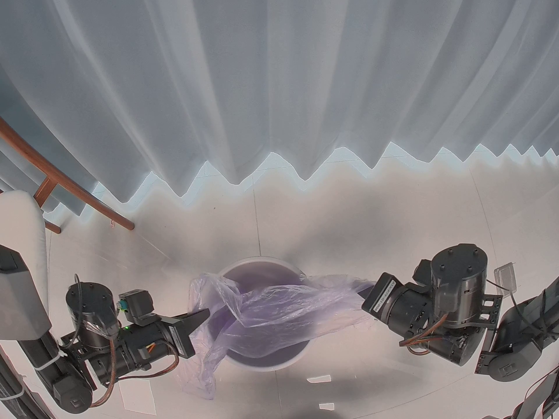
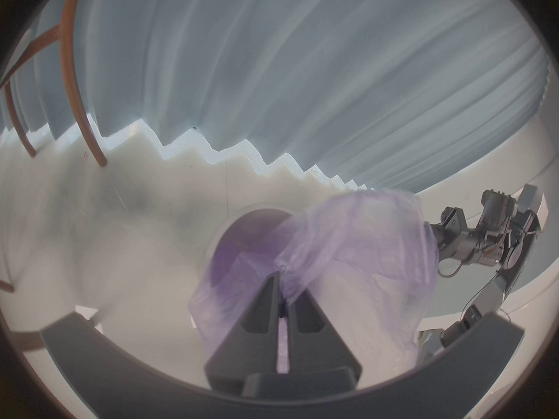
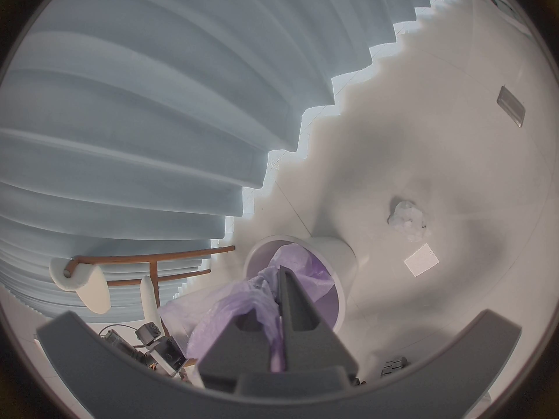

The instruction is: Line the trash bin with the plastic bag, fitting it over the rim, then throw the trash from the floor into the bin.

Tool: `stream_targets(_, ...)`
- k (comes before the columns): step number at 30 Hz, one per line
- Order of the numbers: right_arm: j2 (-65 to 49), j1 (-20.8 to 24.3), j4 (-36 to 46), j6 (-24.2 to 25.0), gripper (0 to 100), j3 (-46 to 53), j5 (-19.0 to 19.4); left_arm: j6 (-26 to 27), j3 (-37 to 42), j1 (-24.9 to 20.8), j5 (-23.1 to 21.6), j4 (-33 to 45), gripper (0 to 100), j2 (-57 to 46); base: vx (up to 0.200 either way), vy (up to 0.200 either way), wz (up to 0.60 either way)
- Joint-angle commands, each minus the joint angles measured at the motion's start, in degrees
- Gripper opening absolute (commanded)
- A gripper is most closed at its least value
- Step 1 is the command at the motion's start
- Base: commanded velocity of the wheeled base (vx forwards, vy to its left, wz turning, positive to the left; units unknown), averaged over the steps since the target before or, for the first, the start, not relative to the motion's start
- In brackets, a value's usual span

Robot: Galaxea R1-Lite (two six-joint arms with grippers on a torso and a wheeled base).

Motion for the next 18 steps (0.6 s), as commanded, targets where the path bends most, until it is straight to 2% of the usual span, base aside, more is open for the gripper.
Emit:
stream_targets(1,4.88,0.24,0.41,0.16,0,-4.48,0.68,-4.54,-3.77,-5.56,3.66,-0.32,0,2.15,0.000,0.000,0.00)
stream_targets(2,7.25,0.68,0.68,0.16,0,-7.03,1.04,-6.30,-5.35,-6.53,5.50,-0.15,0,2.67,0.000,0.000,0.00)
stream_targets(8,16.83,1.47,0.32,0.07,0,-13.36,1.04,-6.82,-5.00,-6.09,7.88,-0.32,0,2.85,0.000,0.000,0.00)
stream_targets(11,21.22,1.74,1.03,0.07,0,-19.78,1.04,-7.44,-3.68,-6.09,9.90,-0.85,0,2.76,0.000,0.000,0.00)
stream_targets(18,26.23,2.97,6.56,0.07,0,-25.40,1.04,-7.35,-1.13,-6.09,11.22,-3.22,0,2.94,0.000,0.000,0.00)
